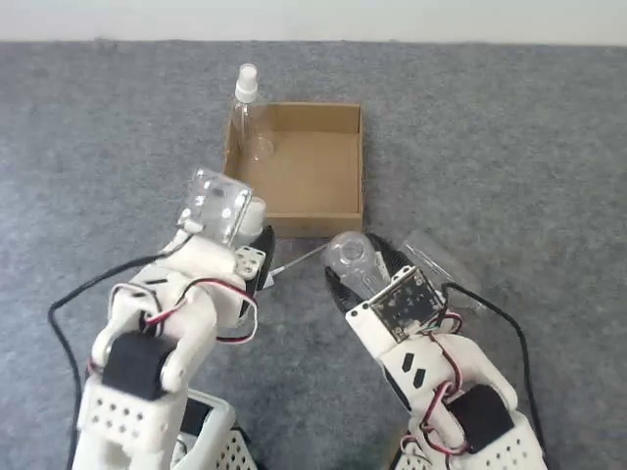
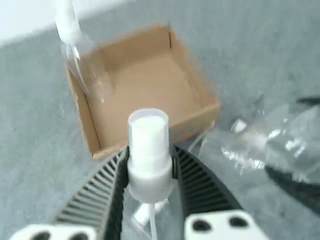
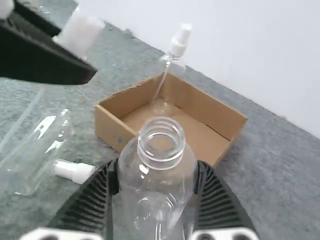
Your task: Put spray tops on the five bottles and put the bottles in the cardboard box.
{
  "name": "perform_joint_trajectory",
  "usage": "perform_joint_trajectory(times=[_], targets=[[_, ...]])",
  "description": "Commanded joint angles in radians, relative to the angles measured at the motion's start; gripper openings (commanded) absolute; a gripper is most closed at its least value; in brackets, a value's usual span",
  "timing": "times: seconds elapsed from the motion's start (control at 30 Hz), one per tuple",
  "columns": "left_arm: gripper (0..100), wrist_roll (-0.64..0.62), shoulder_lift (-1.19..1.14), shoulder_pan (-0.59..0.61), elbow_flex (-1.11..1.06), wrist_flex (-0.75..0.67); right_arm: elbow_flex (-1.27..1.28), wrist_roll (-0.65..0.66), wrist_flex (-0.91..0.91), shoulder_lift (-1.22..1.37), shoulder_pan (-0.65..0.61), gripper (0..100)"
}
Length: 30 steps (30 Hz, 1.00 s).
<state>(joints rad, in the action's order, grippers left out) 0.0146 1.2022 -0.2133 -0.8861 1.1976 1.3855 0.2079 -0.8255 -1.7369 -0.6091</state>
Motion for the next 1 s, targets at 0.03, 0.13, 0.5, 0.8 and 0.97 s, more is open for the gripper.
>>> perform_joint_trajectory(times=[0.03, 0.13, 0.5, 0.8, 0.97], targets=[[1, -0.014, 0.068, 0.014, 0.01, -0.061, -0.008, 0.014, -0.008, -0.004, -0.047, 0.6], [1, -0.038, 0.083, 0.069, 0.019, -0.103, -0.006, 0.014, -0.008, -0.004, -0.062, 0.6], [1, -0.143, 0.192, 0.147, 0.021, -0.199, 0.012, 0.012, 0.001, -0.004, -0.088, 0.6], [1, -0.241, 0.334, 0.146, 0.021, -0.273, 0.011, 0.012, -0.001, -0.004, -0.09, 0.6], [1, -0.305, 0.35, 0.144, 0.021, -0.338, 0.008, 0.012, -0.008, -0.002, -0.113, 0.6]])
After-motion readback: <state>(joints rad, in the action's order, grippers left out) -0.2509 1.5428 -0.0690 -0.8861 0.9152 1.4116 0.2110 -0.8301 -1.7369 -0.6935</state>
